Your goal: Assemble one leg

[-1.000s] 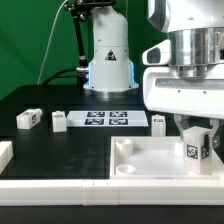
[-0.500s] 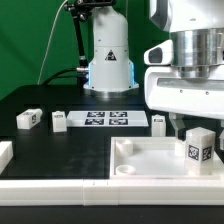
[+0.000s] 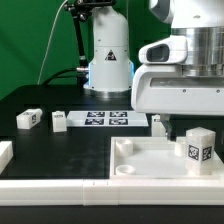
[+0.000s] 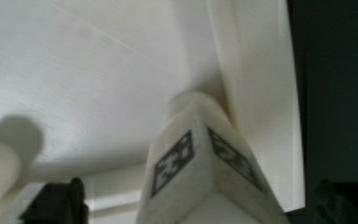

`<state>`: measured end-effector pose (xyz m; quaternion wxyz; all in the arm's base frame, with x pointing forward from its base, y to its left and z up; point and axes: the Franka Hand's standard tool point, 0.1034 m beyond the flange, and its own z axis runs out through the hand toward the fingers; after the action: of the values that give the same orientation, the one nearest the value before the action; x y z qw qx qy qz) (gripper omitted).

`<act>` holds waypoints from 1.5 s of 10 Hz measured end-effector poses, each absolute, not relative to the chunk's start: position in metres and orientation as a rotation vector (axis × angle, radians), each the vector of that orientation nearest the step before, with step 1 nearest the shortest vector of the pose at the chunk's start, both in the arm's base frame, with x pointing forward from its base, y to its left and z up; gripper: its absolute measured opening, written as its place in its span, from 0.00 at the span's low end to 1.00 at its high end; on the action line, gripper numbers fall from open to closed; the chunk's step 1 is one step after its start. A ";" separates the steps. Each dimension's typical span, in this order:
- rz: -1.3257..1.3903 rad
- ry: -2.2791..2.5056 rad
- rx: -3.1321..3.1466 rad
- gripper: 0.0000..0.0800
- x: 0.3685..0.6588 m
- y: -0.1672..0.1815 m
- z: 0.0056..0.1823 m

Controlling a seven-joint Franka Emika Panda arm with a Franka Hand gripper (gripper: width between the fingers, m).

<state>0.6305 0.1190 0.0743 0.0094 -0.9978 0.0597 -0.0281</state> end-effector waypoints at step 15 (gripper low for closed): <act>-0.156 0.644 -3.057 0.36 0.628 0.125 0.073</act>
Offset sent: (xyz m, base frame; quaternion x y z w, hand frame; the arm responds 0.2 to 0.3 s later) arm -0.0002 0.0113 0.0036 -0.0336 0.0103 -0.2500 0.9676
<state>0.6283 0.1250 0.0729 0.0066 -0.9773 0.2059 -0.0497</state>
